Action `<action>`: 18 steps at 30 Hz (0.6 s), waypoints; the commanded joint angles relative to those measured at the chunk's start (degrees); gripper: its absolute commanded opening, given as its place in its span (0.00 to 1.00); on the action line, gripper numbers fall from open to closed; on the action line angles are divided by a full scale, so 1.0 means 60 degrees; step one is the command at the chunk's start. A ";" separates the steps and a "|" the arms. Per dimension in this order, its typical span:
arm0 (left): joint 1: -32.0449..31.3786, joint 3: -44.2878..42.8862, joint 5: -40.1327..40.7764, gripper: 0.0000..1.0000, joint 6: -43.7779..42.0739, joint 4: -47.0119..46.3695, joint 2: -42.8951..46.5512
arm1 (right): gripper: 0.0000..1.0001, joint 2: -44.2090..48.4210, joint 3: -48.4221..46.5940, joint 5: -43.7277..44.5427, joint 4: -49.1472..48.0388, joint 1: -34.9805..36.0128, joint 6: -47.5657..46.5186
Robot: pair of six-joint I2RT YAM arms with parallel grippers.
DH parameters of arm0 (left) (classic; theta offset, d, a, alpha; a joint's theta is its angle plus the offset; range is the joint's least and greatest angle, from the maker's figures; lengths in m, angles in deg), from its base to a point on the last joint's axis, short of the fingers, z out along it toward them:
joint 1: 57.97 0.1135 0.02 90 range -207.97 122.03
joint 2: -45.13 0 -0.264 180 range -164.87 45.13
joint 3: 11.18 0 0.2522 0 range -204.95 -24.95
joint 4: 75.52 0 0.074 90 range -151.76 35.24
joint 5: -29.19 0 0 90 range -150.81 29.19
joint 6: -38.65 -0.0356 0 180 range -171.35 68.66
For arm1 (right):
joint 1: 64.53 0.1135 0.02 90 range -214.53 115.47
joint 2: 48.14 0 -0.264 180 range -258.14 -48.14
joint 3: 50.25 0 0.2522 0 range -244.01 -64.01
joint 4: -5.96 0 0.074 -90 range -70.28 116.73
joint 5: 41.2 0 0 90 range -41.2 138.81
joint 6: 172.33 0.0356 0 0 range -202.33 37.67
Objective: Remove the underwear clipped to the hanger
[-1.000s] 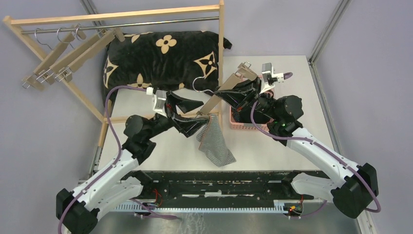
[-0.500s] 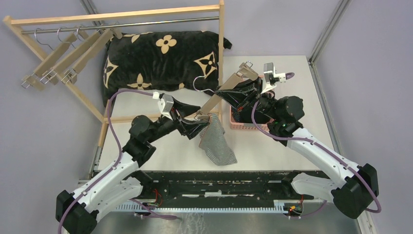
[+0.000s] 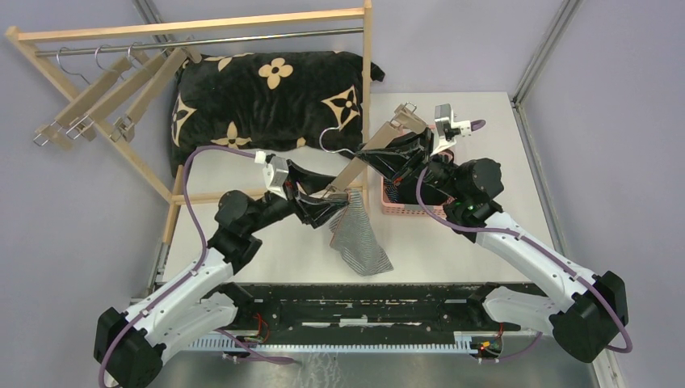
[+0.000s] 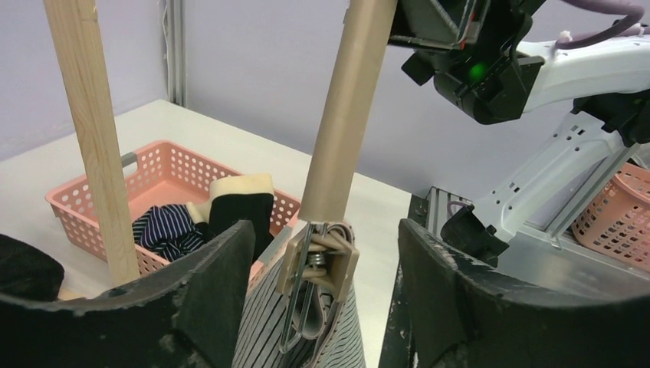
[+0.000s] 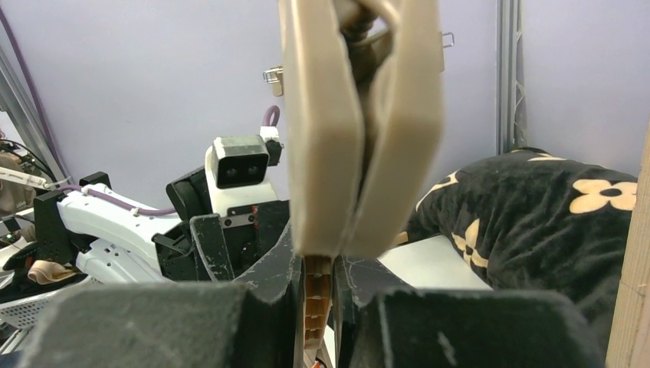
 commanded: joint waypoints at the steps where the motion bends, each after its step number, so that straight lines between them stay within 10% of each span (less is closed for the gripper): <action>1: -0.0023 -0.0082 -0.0215 0.61 0.0256 -0.0820 0.0140 | 0.01 0.0195 -0.0262 0.0116 -0.0294 0.0062 -0.0125; 4: -0.0022 -0.0278 -0.0398 0.10 0.0234 -0.0603 -0.0081 | 0.01 0.0173 -0.0281 0.0138 -0.0256 0.0074 -0.0112; 6: -0.0022 -0.0235 -0.0248 0.03 0.0303 -0.0630 -0.0122 | 0.01 0.0187 -0.0303 0.0147 -0.0206 0.0077 -0.0145; 11: -0.0022 -0.0245 -0.0358 0.06 0.0263 -0.0464 -0.0088 | 0.01 0.0249 -0.0408 0.0185 0.0052 0.0092 -0.0314; 14: -0.0022 -0.0434 -0.0385 0.46 0.0179 -0.0235 -0.0021 | 0.01 0.0272 -0.0473 0.0103 0.0099 0.0088 -0.0300; 18: -0.0022 -0.0583 -0.0135 0.52 0.0154 -0.0328 0.0076 | 0.01 0.0307 -0.0452 0.0027 0.0145 0.0119 -0.0287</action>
